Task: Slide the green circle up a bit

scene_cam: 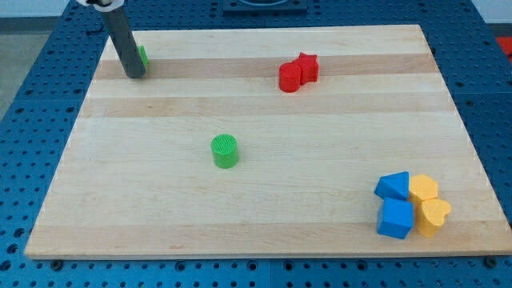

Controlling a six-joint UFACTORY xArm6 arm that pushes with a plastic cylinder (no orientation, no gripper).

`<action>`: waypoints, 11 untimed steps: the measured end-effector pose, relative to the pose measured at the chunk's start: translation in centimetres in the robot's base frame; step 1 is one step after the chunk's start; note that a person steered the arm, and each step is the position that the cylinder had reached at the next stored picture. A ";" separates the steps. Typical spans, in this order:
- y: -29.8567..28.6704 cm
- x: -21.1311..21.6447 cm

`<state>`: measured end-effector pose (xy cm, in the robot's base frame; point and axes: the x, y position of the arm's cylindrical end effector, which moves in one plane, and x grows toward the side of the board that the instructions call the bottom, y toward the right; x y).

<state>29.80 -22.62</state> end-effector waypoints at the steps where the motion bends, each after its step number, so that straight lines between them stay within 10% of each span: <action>1: 0.0 -1.8; 3: -0.7 -3.2; 7: 4.9 24.8; 11: 15.0 22.6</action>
